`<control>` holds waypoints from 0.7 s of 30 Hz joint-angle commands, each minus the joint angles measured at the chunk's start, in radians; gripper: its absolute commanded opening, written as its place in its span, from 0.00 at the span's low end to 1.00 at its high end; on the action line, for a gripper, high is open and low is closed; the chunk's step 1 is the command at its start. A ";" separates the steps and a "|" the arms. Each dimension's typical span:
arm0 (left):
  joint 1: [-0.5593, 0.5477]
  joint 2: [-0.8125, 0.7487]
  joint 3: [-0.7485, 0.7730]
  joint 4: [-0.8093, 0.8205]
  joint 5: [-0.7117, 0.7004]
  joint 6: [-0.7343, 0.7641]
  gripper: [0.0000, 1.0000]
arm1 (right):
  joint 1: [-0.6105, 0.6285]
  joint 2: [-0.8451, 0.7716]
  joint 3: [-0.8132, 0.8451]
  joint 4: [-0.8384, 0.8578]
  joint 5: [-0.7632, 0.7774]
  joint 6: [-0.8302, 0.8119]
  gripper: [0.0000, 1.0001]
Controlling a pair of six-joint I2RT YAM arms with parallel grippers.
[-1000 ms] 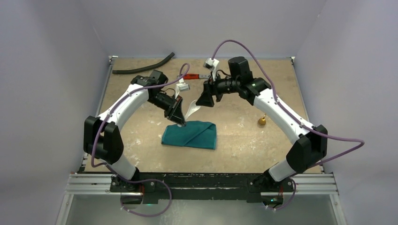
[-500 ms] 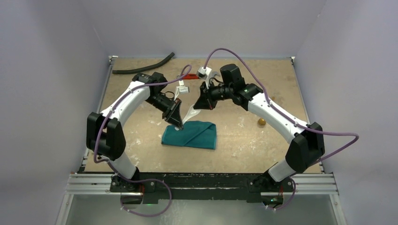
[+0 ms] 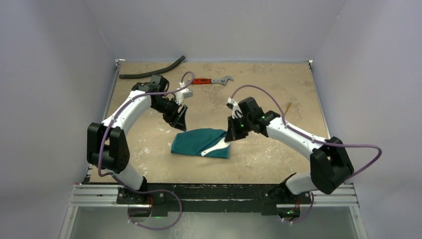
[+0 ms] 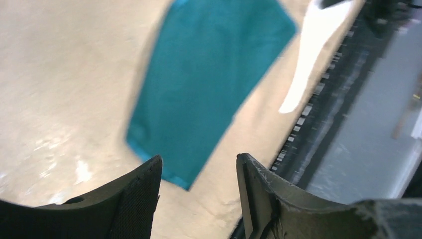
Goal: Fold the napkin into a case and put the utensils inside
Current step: Insert the spoon into the folded napkin.
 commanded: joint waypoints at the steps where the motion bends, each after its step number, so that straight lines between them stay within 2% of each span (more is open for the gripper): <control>1: 0.036 -0.015 -0.096 0.184 -0.185 -0.040 0.54 | -0.001 -0.145 -0.060 -0.096 0.187 0.199 0.00; 7: 0.036 -0.033 -0.212 0.316 -0.216 -0.116 0.50 | -0.001 -0.206 -0.113 -0.122 0.324 0.343 0.00; 14: 0.036 -0.044 -0.315 0.406 -0.233 -0.162 0.46 | 0.005 -0.231 -0.194 -0.104 0.391 0.498 0.00; 21: 0.036 0.001 -0.309 0.414 -0.223 -0.196 0.39 | 0.009 -0.224 -0.246 -0.046 0.401 0.568 0.00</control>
